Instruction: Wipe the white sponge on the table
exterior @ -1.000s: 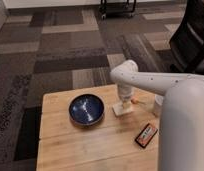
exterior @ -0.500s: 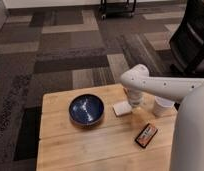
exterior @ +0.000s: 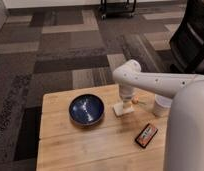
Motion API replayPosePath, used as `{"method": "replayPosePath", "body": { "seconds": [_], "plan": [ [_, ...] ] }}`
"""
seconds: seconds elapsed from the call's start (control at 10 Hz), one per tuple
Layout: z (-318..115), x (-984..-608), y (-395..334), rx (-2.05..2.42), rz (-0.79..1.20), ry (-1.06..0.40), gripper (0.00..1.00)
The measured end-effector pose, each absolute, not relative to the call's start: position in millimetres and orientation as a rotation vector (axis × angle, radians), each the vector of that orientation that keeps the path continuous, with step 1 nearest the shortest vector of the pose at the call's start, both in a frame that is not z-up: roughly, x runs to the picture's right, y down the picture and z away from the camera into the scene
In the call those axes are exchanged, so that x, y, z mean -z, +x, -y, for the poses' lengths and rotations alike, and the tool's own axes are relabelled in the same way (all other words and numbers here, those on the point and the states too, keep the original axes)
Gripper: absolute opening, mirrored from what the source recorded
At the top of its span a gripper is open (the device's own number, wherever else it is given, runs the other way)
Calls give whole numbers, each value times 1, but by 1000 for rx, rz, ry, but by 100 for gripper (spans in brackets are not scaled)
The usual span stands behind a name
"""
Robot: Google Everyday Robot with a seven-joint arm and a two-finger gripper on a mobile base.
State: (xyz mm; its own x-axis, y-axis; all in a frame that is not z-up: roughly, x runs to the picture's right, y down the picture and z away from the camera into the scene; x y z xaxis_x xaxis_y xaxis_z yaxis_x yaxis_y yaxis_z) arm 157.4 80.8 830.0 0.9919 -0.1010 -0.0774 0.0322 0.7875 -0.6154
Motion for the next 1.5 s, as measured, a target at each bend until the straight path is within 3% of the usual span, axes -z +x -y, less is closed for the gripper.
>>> {"method": "replayPosePath", "body": {
  "seconds": [0.3,1.2,1.5],
  "plan": [
    [-76,-842,147,112,-62,-658,0],
    [-172,-786,159,14,-103,-796,0],
    [-190,-773,95,173,8,-822,0]
  ]
}}
